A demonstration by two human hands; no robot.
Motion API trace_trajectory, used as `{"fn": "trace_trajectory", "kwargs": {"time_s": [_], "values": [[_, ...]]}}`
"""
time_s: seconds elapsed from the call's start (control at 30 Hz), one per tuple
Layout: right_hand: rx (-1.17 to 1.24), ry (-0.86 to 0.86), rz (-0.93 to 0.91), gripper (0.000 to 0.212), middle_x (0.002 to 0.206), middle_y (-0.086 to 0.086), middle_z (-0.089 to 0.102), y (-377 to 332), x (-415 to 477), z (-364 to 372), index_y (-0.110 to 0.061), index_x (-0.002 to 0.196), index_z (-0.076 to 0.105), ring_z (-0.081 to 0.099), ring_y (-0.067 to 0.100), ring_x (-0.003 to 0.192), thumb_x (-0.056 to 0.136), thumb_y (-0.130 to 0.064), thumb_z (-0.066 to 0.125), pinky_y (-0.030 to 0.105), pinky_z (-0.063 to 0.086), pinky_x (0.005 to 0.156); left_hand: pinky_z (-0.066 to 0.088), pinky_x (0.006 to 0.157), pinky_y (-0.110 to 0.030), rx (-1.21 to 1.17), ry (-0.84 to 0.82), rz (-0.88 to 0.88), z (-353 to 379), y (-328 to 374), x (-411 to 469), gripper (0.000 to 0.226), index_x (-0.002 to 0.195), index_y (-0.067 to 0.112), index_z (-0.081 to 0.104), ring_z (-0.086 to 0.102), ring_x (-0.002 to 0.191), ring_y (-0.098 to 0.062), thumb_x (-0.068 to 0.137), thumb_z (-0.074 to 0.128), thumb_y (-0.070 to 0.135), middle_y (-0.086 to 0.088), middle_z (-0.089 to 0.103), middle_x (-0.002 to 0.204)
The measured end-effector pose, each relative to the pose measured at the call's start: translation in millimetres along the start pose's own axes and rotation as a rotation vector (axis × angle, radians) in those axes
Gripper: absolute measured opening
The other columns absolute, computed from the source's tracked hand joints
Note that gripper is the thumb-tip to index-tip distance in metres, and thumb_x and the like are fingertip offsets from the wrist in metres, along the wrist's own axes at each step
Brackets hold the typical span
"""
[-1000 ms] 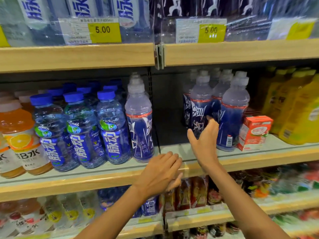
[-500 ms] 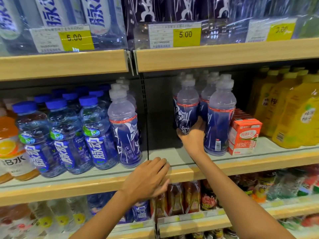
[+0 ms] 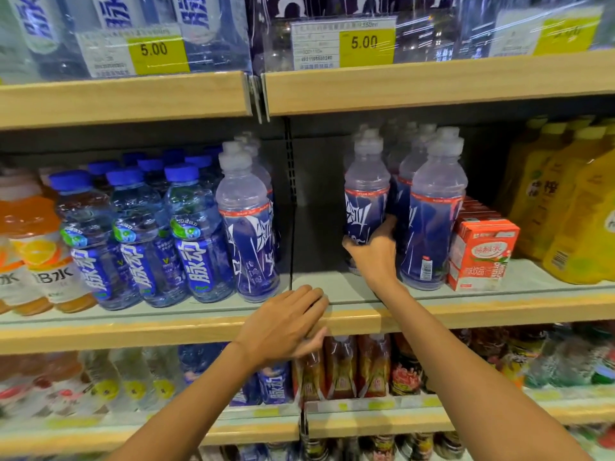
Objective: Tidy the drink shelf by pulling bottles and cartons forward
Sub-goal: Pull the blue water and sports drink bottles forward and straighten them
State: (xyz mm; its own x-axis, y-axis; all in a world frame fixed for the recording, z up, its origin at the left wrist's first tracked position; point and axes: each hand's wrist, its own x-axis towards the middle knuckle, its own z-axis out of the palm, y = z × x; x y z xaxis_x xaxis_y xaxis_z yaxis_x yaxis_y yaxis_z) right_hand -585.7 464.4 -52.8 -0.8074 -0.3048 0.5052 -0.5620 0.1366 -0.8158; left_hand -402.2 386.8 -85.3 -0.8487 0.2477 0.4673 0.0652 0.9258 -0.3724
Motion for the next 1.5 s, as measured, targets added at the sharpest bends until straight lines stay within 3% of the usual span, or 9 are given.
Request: {"fn": "trace_trajectory", "kwargs": {"time_s": [0.17,0.3,0.47,0.6,0.83,1.07,1.23,1.4,1.5], "values": [[0.081,-0.082,0.015,0.050,0.091,-0.010,0.055,-9,-20,-20,-0.018,0.104,0.037,0.059,0.006,0.078,0.073,-0.025,0.076,0.012,0.040,0.061,0.050,0.063,-0.028,-0.215,0.056,-0.230,-15,7,5,0.042,0.106,0.010,0.063,0.062,0.085,-0.017,0.093,0.037,0.040,-0.003,0.065,0.101],[0.168,-0.171,0.012,0.050,0.087,-0.018,0.055,-25,-45,-40,-0.023,0.104,0.038,0.061,0.000,0.074,0.071,-0.026,0.076,0.017,0.047,0.064,0.049,0.083,-0.024,-0.788,0.328,-0.713,-41,14,27,0.035,0.112,0.023,0.062,0.061,0.096,-0.004,0.093,0.041,0.045,0.008,0.066,0.106],[0.214,-0.344,-0.042,0.052,0.090,-0.015,0.062,-49,-75,-57,-0.025,0.108,0.044,0.061,-0.009,0.078,0.068,-0.023,0.077,0.010,0.046,0.062,0.050,0.089,-0.028,-1.413,0.490,-0.871,-85,4,76,0.022,0.108,0.025,0.059,0.066,0.100,-0.010,0.095,0.050,0.041,0.004,0.067,0.106],[0.280,-0.427,-0.060,0.053,0.095,-0.011,0.064,-61,-99,-54,-0.027,0.108,0.044,0.065,0.000,0.080,0.068,-0.017,0.077,0.020,0.053,0.069,0.055,0.085,-0.037,-1.529,0.567,-0.951,-104,10,91,0.045,0.108,0.019,0.057,0.069,0.096,-0.023,0.075,0.069,0.047,-0.010,0.068,0.109],[0.313,-0.535,-0.065,0.059,0.105,-0.009,0.066,-65,-118,-52,-0.025,0.118,0.042,0.067,0.003,0.090,0.073,-0.030,0.080,0.023,0.055,0.077,0.055,0.065,-0.030,-1.537,0.689,-1.089,-113,14,86,0.013,0.075,0.023,0.064,0.065,0.061,-0.013,0.076,0.075,0.016,0.005,0.068,0.063],[0.983,-1.041,0.471,0.094,0.122,0.011,0.065,-41,-109,-58,-0.010,0.131,0.050,0.064,0.025,0.110,0.058,-0.063,0.079,0.038,0.053,0.093,0.053,0.065,-0.027,-2.013,0.432,-0.962,-120,-10,69,0.026,0.071,0.013,0.077,0.064,0.064,-0.019,0.074,0.067,0.037,-0.007,0.069,0.078],[1.302,-1.400,0.405,0.071,0.119,0.018,0.063,-45,-127,-43,-0.007,0.129,0.053,0.061,0.033,0.109,0.077,-0.053,0.070,0.053,0.043,0.102,0.052,0.068,-0.031,-2.475,0.322,-0.540,-113,-11,68,0.057,0.096,0.006,0.062,0.061,0.067,-0.021,0.052,0.083,0.036,-0.009,0.064,0.090],[1.309,-1.296,0.459,0.073,0.097,0.013,0.066,-52,-133,-47,-0.004,0.121,0.049,0.066,0.027,0.084,0.068,-0.042,0.080,0.039,0.055,0.079,0.056,0.073,-0.033,-2.538,0.280,-0.509,-109,-10,66,0.059,0.098,0.004,0.065,0.065,0.075,-0.023,0.053,0.086,0.036,-0.011,0.066,0.094],[1.164,-1.067,0.423,0.079,0.095,0.018,0.067,-55,-133,-54,0.000,0.120,0.050,0.068,0.031,0.079,0.061,-0.037,0.085,0.042,0.057,0.076,0.055,0.079,-0.034,-2.239,0.353,-0.698,-115,-11,66,0.049,0.102,0.006,0.068,0.068,0.083,-0.024,0.071,0.073,0.044,-0.014,0.070,0.101]]}}
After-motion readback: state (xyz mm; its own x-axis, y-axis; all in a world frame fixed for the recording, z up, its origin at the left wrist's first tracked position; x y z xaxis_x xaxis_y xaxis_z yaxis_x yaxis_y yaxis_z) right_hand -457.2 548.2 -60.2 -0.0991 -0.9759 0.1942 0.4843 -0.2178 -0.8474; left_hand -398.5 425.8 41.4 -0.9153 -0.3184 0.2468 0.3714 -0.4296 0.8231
